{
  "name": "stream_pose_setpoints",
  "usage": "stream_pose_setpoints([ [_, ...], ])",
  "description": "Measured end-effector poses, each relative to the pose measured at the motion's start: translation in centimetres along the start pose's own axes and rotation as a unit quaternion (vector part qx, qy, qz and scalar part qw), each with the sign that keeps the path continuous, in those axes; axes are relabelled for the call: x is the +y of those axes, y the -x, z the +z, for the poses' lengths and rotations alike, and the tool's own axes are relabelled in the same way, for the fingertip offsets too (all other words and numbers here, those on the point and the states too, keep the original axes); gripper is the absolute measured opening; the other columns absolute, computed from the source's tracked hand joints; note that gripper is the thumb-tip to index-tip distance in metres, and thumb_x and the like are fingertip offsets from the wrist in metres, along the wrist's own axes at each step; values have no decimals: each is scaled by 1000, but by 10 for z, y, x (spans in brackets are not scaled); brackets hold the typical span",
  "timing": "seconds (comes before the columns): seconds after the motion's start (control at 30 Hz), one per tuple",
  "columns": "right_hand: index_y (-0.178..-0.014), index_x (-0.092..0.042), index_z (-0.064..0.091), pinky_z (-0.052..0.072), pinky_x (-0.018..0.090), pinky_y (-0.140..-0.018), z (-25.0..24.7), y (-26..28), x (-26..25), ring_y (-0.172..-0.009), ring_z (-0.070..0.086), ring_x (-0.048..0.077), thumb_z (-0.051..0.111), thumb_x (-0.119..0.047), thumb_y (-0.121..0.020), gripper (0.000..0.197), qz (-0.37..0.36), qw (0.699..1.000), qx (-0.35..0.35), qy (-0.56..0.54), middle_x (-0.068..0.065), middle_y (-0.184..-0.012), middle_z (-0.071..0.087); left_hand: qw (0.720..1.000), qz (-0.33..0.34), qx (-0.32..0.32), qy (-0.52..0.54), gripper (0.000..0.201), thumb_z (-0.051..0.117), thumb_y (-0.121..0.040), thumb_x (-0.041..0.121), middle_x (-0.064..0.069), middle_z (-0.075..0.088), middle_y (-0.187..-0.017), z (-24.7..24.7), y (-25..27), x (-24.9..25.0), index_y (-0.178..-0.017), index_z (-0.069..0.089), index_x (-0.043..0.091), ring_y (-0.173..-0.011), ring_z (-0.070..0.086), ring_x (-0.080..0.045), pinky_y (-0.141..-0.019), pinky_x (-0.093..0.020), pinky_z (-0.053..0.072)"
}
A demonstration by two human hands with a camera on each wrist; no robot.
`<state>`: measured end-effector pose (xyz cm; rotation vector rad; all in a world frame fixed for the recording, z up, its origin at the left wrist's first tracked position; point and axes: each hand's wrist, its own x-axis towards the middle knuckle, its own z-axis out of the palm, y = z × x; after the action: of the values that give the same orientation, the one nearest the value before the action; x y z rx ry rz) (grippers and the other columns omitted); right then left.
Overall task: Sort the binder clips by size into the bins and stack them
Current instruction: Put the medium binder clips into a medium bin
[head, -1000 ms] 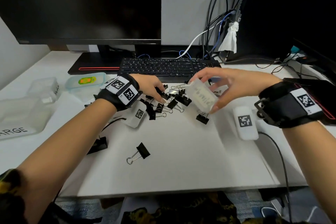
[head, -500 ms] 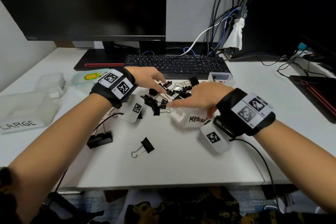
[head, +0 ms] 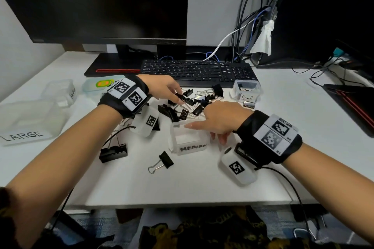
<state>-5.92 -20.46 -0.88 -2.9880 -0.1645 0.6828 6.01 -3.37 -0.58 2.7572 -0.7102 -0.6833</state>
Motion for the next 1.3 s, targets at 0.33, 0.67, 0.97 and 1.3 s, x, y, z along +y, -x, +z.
stream_pose_setpoints([
  [0.33,-75,-17,72,58,35,-80,-33,-32,43,-76,73,17,52,-39,-95,36,-18,987,129,-93,-2,-67,74,996,17,58,-64,45,69,-86,37,0,56,-127,6,-1,6,-127,61,19,-118,52,-21,-99,-31,41],
  [0.67,-103,-24,68,44,32,-73,-11,-60,22,-84,53,23,78,-32,-75,31,-83,978,193,-8,1,-108,37,995,44,14,-86,39,85,-68,28,2,66,-86,13,-9,26,-102,72,14,-87,64,-20,-86,-36,55],
  [0.97,-78,-24,65,46,29,-68,-11,-58,20,-86,63,22,72,-25,-76,7,-63,982,178,-5,-3,-89,67,992,63,65,-88,27,86,-65,22,5,60,-73,21,-11,25,-86,71,14,-71,57,-14,-74,-34,55],
  [1.3,-87,-13,74,58,34,-78,-10,-54,29,-81,67,22,65,-11,-81,11,-73,978,173,-90,2,-85,71,983,123,138,-3,29,87,-67,18,5,59,-73,14,5,15,-84,63,15,-62,53,-5,-59,-16,41],
])
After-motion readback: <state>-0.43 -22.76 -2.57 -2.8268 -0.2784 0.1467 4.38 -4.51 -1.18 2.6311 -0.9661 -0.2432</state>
